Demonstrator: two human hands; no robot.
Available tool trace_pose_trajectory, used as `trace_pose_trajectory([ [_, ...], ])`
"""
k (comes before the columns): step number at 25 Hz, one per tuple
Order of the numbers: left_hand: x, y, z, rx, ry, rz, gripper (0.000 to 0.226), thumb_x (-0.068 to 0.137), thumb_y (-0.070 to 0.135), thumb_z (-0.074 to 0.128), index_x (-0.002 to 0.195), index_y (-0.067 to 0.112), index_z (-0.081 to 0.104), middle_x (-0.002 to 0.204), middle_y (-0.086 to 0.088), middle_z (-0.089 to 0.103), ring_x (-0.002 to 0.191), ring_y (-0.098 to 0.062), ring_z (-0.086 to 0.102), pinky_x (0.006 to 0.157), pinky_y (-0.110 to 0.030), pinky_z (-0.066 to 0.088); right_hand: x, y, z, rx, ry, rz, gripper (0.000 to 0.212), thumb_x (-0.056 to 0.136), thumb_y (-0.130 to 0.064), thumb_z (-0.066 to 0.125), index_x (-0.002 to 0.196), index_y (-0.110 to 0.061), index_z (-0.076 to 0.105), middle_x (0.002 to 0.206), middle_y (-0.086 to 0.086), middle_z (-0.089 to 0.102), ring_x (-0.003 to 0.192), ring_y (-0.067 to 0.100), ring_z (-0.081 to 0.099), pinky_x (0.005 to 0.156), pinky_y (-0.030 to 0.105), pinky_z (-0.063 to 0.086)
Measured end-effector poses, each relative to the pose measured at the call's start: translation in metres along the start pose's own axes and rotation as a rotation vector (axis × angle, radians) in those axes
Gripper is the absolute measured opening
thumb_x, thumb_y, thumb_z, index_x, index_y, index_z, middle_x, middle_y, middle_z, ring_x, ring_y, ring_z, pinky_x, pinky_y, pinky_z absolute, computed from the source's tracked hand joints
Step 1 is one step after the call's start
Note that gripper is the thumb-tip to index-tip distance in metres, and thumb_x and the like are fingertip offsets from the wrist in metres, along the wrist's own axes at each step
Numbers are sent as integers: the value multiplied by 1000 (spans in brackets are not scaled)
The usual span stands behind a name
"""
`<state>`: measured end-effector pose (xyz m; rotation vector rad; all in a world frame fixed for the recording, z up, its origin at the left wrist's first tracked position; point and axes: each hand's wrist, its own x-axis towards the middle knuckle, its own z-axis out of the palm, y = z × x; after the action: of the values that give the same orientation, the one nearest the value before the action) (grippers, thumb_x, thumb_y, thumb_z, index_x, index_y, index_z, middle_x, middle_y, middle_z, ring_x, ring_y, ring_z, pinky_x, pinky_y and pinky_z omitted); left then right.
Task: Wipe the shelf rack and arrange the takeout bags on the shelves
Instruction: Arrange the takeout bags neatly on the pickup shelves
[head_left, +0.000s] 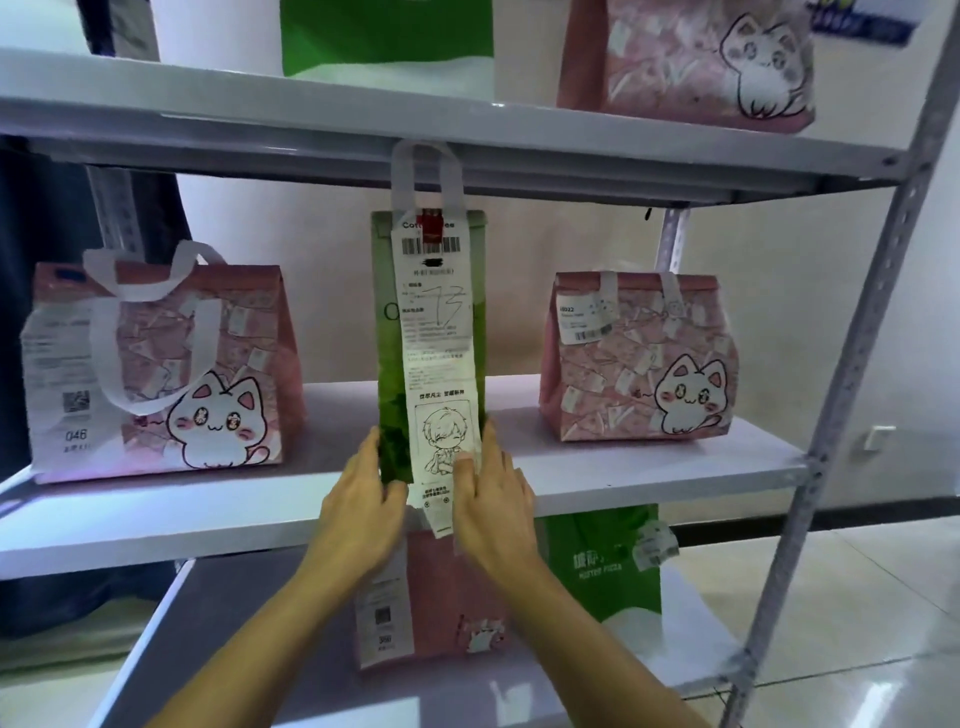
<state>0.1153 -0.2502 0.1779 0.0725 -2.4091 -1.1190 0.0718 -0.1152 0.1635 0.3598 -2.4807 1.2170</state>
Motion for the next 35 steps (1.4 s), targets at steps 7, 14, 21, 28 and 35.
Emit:
trace_pose_trajectory([
  [7, 23, 0, -6, 17, 11, -78, 42, 96, 13, 42, 135, 29, 44, 131, -1, 62, 111, -23, 60, 90, -39, 47, 19, -2, 6, 65, -120, -22, 63, 103, -49, 32, 159, -32, 9, 148, -1, 49, 128, 24, 51, 109, 51, 42],
  [14, 34, -19, -1, 0, 42, -110, 50, 97, 10, 42, 142, 32, 42, 135, 3, 61, 110, -18, 58, 81, -31, 42, 28, 7, 11, 93, -140, -46, 61, 100, -52, 34, 156, -36, 14, 144, -3, 53, 123, 24, 56, 106, 53, 44],
  [21, 15, 22, -4, 114, 482, 200, 51, 94, 4, 48, 144, 12, 42, 135, -7, 48, 117, -20, 44, 102, -17, 33, 39, 29, -27, 324, -16, 37, 55, 102, -43, 43, 152, -47, 20, 150, -4, 46, 131, 16, 50, 110, 50, 44],
  [28, 29, 105, 71, -55, 41, 308, 52, 102, 17, 41, 151, 26, 31, 153, 2, 39, 135, -15, 42, 112, -38, 41, 85, 92, -133, 212, 489, 31, 47, 101, -29, 53, 145, -31, 38, 139, 2, 46, 122, 18, 50, 89, 30, 52],
  [35, 84, 122, 153, -150, -201, -62, 53, 105, 28, 45, 154, 29, 26, 156, 0, 41, 139, -27, 43, 109, -44, 40, 126, 174, -211, 129, 507, 289, 73, 98, -33, 55, 159, -23, 14, 161, 9, 29, 144, 33, 36, 113, 55, 40],
])
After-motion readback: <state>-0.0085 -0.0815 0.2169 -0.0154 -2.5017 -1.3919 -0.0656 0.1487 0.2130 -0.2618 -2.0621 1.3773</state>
